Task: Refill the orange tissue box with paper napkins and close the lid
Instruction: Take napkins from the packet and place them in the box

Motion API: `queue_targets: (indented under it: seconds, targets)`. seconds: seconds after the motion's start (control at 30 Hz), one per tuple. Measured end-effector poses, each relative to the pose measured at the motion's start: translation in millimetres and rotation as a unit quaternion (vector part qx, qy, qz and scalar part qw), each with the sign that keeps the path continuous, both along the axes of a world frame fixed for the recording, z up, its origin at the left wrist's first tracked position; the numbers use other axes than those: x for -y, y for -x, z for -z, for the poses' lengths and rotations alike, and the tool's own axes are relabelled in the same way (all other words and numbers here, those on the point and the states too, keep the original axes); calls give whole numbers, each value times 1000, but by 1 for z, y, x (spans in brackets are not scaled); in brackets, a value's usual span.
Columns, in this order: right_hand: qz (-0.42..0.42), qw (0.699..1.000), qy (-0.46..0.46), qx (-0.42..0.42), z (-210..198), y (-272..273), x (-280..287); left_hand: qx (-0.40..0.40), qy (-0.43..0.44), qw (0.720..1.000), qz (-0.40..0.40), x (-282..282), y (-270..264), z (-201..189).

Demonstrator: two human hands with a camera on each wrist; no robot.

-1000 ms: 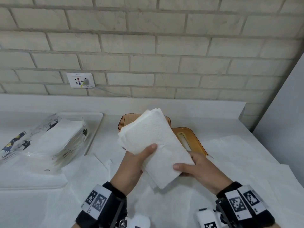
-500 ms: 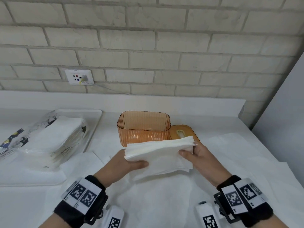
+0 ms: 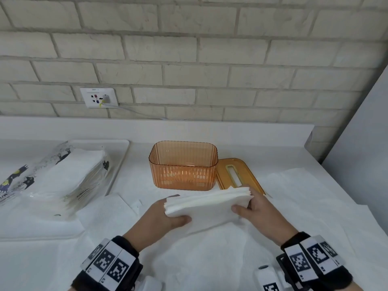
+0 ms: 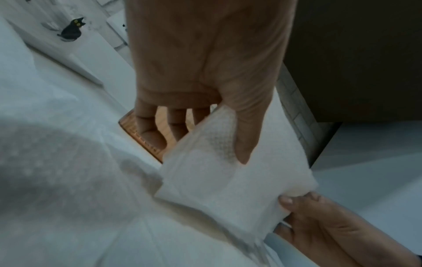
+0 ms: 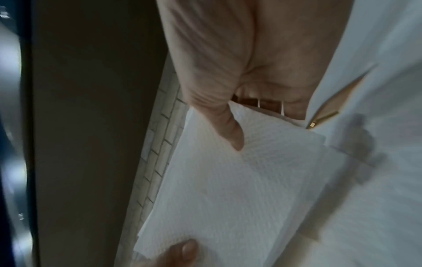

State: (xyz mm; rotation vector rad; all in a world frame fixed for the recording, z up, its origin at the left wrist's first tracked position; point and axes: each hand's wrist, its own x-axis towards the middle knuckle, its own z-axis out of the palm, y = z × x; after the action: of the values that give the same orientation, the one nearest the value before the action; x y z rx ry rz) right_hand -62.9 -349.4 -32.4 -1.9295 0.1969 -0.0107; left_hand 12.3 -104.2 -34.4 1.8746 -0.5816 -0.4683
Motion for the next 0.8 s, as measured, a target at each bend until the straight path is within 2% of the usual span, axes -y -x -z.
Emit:
queue_targets:
  seconds: [0.07, 0.17, 0.27, 0.4, 0.5, 0.57, 0.63, 0.7, 0.73, 0.8]
  targets:
    - [-25, 999, 21, -39, 8, 0, -1, -3, -18, 1000, 10, 1, 4, 2]
    - [-25, 999, 24, -36, 2, -4, -1, -18, -31, 999, 4, 0, 5, -9]
    - [-18, 1000, 12, 13, -25, -8, 5, -51, -30, 996, 63, -5, 1, -31]
    - [-81, 988, 85, 97, -65, -9, -5, -83, 22, 991, 104, 4, 2, -45]
    - [-125, 976, 117, 132, -79, -12, -24, -46, 25, 995, 90, 25, 9, -48]
    - [-103, 973, 128, 165, -80, -14, -27, -11, 34, 998, 48, 32, 8, -46]
    - [-44, 978, 77, 187, -77, -13, -22, -15, 68, 998, 3, 32, 7, -43]
    - [-2, 987, -9, 160, -68, -9, -17, -20, 120, 992, -24, 30, 5, -40]
    - [-4, 990, -40, 135, -62, -6, -19, -17, 140, 989, -37, 30, 5, -39]
    - [-36, 994, -40, 97, -49, -3, -25, -7, 178, 982, -59, 32, 8, -40]
